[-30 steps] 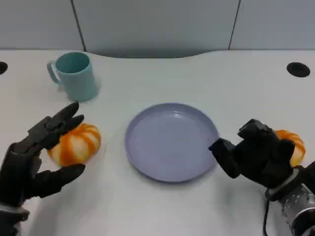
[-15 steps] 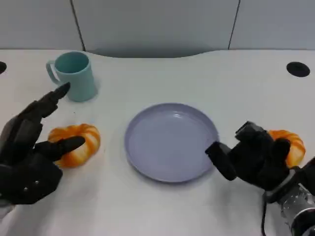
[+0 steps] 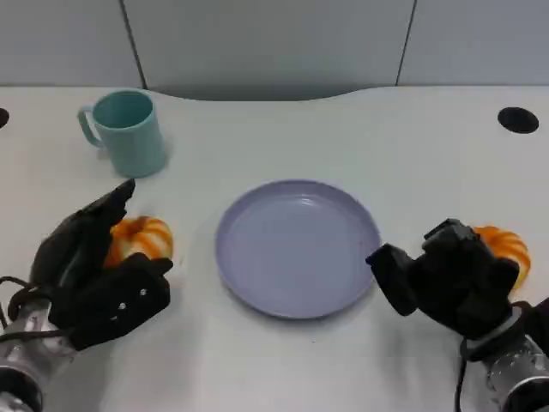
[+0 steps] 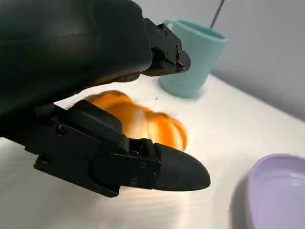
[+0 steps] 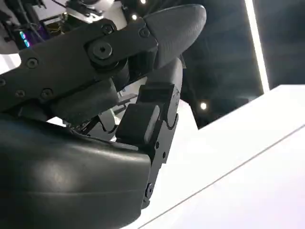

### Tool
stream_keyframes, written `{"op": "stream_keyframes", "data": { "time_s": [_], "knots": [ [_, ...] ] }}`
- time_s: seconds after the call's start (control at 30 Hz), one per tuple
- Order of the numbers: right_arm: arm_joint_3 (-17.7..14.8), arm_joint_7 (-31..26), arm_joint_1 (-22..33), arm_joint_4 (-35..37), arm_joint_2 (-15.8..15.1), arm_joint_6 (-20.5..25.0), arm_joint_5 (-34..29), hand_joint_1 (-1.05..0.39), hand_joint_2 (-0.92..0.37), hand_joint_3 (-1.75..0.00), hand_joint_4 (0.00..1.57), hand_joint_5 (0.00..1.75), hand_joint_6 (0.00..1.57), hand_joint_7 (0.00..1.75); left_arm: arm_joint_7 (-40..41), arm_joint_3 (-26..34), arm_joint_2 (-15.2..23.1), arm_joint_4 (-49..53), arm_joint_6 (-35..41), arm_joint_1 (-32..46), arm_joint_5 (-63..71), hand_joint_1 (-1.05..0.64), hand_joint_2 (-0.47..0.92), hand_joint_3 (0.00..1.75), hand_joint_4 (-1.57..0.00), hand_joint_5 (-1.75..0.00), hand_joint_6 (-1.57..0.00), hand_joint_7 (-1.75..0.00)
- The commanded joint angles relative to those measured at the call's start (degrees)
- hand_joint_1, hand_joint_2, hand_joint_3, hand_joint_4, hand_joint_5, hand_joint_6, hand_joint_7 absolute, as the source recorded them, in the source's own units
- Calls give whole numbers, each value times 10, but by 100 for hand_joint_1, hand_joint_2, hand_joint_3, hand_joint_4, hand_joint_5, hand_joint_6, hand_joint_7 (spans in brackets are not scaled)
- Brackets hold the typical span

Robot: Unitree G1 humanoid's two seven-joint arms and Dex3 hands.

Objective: Grasp the bread from the table and place it into the plate.

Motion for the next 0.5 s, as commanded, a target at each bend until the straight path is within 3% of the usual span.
{"op": "stream_keyframes", "data": {
  "time_s": [0.03, 0.07, 0.1, 0.17, 0.23, 0.3, 0.33, 0.37, 0.43, 0.5],
  "knots": [
    [-1, -24, 11, -11, -3, -30, 1, -45, -90, -2, 81, 175, 121, 15, 6, -36, 5, 10, 48, -14, 19, -105, 92, 33, -11, -6, -14, -1],
    [6, -34, 12, -13, -7, -28, -5, -47, -90, -2, 82, 175, 124, 17, 10, -47, 6, 11, 59, -15, 27, -105, 92, 31, -13, -7, -15, -1],
    [23, -35, 8, -13, -21, 5, -18, -48, -89, -2, 82, 175, 125, 17, 14, -57, 8, 13, 71, -16, 34, -105, 92, 30, -13, -7, -16, -1],
    [22, -23, 8, -17, -21, 2, -13, -45, -91, -3, 84, 175, 103, 55, 21, -69, 11, 14, 84, -17, 41, -105, 92, 23, -17, -9, -18, -2],
    [31, -28, 13, -22, -26, -8, -21, -47, -91, -3, 82, 175, 93, 72, 28, -71, 13, 16, 95, -14, 37, -102, 92, 20, -21, -11, -19, -2],
    [49, -33, 11, -21, -38, 24, -35, -52, -90, -2, 83, 175, 93, 78, 42, -73, 15, 17, 100, -9, 37, -92, 92, 13, -28, -14, -21, -2],
    [45, -6, 8, -18, -38, 28, -26, -50, -90, -3, 84, 175, 92, 78, 49, -76, 16, 18, 102, -7, 38, -85, 91, 8, -32, -15, -22, -2],
    [38, -9, 11, -19, -34, 15, -20, -45, -91, -8, 83, 175, 87, 81, 63, -84, 17, 19, 107, -5, 45, -81, 90, 5, -34, -16, -21, -1],
    [36, -20, 17, -27, -31, 0, -19, -48, -90, -5, 82, 175, 92, 70, 84, -99, 19, 20, 120, -2, 58, -67, 85, 2, -43, -21, -24, -2],
    [44, -22, 21, -37, -34, 3, -25, -51, -91, -2, 82, 175, 91, 84, 102, -113, 22, 22, 135, 0, 70, -43, 79, 0, -53, -27, -29, -3]
  ]
}}
